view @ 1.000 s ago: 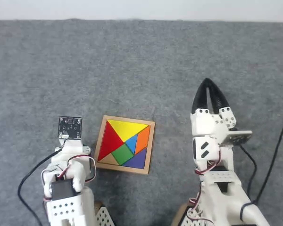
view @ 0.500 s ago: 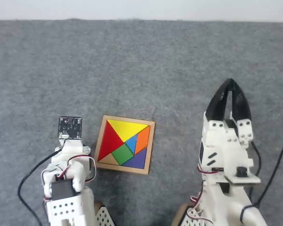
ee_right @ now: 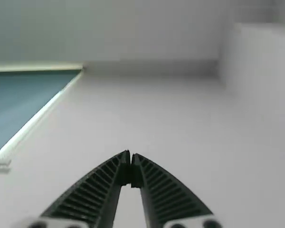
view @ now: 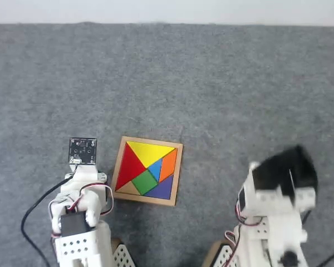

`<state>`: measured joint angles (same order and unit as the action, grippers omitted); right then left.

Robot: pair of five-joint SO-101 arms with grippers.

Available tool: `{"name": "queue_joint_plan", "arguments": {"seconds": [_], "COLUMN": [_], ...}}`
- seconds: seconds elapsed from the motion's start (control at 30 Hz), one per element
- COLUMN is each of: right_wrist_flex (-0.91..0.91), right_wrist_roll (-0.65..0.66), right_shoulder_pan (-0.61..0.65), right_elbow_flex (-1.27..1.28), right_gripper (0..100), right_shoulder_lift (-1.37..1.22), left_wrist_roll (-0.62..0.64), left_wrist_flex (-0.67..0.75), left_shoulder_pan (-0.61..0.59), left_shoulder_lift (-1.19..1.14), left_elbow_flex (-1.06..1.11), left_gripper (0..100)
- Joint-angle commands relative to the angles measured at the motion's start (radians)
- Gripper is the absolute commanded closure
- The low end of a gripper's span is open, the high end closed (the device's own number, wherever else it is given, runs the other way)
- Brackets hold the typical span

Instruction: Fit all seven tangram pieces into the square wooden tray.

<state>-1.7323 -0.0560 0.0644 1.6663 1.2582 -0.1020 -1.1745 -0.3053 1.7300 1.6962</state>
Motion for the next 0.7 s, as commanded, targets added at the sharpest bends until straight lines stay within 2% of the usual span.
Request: {"name": "queue_joint_plan", "arguments": {"seconds": [0.0,0.43,0.67], "right_wrist_flex": [-0.004,0.054,0.012], "right_wrist_roll": [0.014,0.014,0.015], "right_shoulder_pan": [-0.008,-0.008,-0.008], "right_elbow_flex": [0.025,0.018,0.018], "right_gripper": [99.2,99.2,99.2], "right_shoulder_lift": [0.131,0.542,0.556], "left_wrist_roll": [-0.005,-0.005,-0.005], "left_wrist_flex": [-0.003,-0.003,-0.003], "left_shoulder_pan": [-0.006,-0.003,-0.003], "left_shoulder_lift": [0.011,0.011,0.011], "left_elbow_flex": [-0.012,-0.012,-0.012], "left_gripper": [99,99,99]}}
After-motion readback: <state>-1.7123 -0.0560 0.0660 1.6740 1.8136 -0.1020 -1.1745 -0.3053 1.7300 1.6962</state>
